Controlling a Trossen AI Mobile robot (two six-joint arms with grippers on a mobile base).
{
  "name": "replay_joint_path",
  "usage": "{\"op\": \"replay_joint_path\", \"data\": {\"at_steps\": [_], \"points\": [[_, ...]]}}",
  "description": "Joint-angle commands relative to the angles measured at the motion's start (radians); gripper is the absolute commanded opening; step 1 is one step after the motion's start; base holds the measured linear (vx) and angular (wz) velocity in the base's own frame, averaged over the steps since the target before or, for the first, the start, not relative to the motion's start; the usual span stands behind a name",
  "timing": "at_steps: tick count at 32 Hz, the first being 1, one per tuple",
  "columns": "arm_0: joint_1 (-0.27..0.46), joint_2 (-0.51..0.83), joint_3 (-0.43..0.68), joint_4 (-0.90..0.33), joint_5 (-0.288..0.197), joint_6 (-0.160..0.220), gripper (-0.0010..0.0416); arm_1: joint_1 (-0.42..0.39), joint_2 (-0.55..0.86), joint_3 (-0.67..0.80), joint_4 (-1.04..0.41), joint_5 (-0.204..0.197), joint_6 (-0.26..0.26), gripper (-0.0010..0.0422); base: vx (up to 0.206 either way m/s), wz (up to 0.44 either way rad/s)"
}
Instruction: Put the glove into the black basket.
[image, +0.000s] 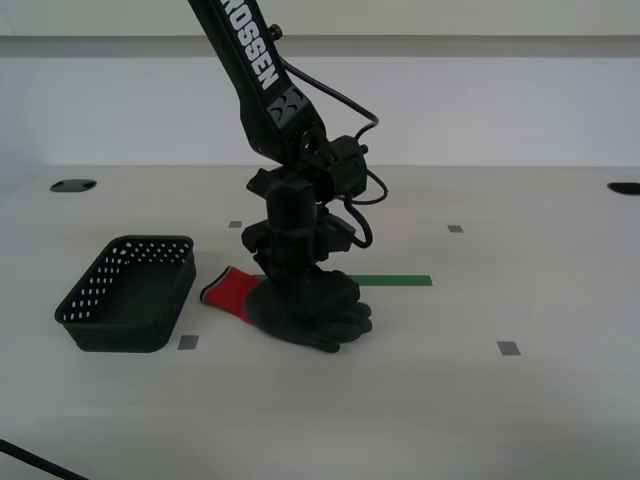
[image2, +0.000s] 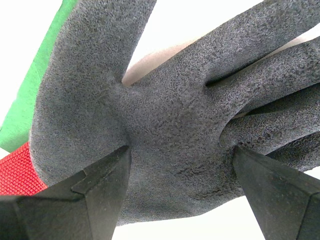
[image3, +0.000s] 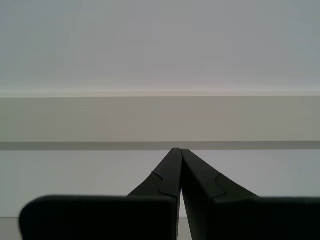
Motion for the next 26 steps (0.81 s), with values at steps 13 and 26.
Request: {"op": "replay_joint_path", "data": {"at_steps": [13, 26], "points": [[0.001, 0.0, 0.001, 0.003, 0.0, 0.0, 0.0001, 0.003, 0.065, 0.008, 0.032, 0.074, -0.057, 0.0205, 0.0, 0.0], [0.0, 0.0, 0.001, 0.003, 0.0, 0.0, 0.0001, 0.008, 0.064, 0.051, -0.022, 0.058, -0.08, -0.0002, 0.0, 0.0]]}}
